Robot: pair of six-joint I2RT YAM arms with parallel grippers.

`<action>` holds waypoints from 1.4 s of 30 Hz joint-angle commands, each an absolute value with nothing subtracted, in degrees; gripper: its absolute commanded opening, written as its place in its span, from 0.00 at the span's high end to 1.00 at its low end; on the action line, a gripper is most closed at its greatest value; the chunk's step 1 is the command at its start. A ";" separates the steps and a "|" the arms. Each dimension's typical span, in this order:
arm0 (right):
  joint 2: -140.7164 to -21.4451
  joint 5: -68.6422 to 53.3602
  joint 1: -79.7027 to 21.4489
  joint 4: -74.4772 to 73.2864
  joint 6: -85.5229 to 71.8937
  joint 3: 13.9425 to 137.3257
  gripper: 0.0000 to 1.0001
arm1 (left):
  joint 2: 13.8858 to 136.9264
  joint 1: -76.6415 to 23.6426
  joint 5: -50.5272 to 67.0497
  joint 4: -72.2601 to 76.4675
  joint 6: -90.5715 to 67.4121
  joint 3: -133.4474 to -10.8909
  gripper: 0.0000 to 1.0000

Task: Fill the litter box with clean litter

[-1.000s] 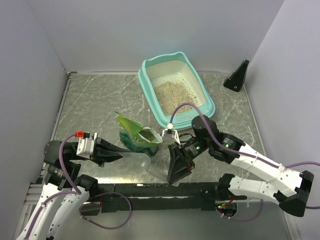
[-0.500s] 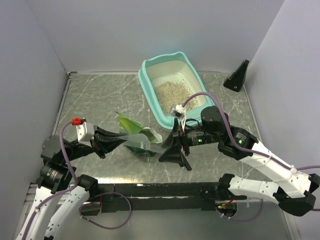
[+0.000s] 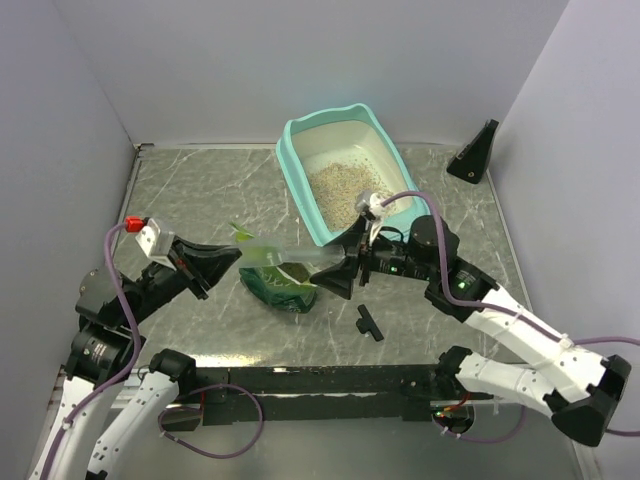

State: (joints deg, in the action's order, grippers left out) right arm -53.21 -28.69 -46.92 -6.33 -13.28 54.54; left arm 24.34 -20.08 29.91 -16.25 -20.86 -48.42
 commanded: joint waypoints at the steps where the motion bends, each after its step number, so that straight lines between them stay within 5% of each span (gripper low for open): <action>1: -51.85 -47.08 -37.81 22.80 -23.35 45.11 0.07 | 25.66 -19.95 22.94 -17.14 -23.64 -50.45 0.99; 7: -54.67 -56.06 -28.75 50.14 -37.96 35.34 0.09 | 25.23 -20.04 20.57 -17.05 -26.01 -49.57 0.99; 16: -58.44 -60.38 -27.69 65.72 -47.54 31.64 0.10 | 25.57 -19.95 24.60 -11.96 -32.96 -45.97 0.99; 42: -58.89 -59.41 -27.68 51.50 -37.79 39.02 0.11 | 24.26 -19.95 31.03 -9.93 -39.82 -44.21 0.99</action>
State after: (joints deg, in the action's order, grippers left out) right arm -59.79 -59.44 -27.73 50.68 -40.45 35.73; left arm 25.63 -19.86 28.99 -11.68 -38.20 -44.01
